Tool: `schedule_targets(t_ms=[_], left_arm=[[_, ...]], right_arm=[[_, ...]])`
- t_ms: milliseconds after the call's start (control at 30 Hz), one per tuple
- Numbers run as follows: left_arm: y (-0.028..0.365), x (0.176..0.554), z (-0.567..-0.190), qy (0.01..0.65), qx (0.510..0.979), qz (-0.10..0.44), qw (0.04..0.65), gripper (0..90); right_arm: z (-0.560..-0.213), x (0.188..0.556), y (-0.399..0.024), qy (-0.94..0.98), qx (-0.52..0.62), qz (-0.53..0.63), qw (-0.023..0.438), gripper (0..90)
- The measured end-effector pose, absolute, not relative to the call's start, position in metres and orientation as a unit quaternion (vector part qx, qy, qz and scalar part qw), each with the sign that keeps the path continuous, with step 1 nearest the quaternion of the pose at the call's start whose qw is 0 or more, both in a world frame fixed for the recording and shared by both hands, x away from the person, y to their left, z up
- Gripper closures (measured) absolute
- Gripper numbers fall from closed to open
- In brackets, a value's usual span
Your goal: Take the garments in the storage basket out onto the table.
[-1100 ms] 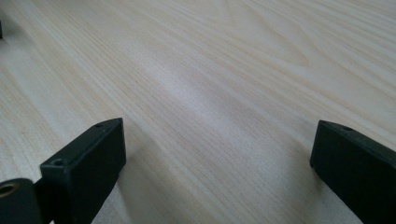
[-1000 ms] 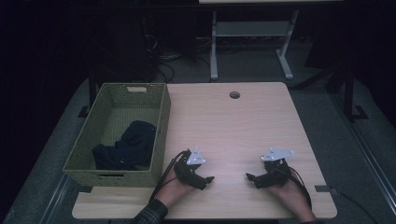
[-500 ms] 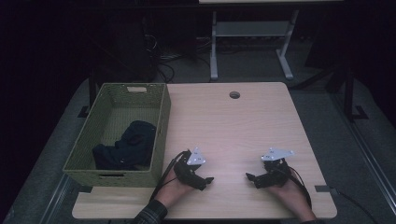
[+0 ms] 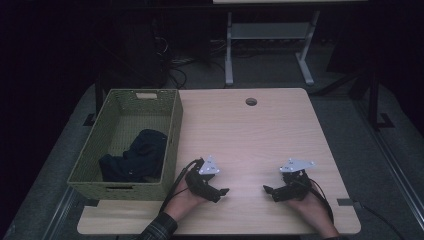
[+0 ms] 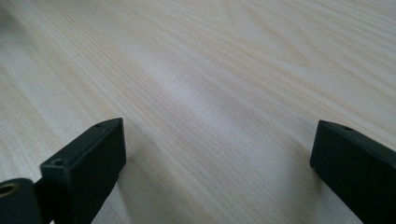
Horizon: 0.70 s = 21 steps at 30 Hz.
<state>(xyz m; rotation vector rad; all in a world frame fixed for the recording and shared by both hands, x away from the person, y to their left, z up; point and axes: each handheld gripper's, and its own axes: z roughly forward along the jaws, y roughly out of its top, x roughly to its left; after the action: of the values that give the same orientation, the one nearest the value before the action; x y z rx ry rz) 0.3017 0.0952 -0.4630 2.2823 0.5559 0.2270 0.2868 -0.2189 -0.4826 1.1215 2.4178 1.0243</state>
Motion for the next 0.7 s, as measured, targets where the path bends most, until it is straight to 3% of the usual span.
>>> schedule_targets(t_ms=[700], left_arm=[[0.1052,0.3065,-0.4526,0.228,0.884,0.096,0.397,13.5]], right_arm=[[-0.4826,0.2868,-0.2189,0.838,0.389,0.355,0.143,3.2]])
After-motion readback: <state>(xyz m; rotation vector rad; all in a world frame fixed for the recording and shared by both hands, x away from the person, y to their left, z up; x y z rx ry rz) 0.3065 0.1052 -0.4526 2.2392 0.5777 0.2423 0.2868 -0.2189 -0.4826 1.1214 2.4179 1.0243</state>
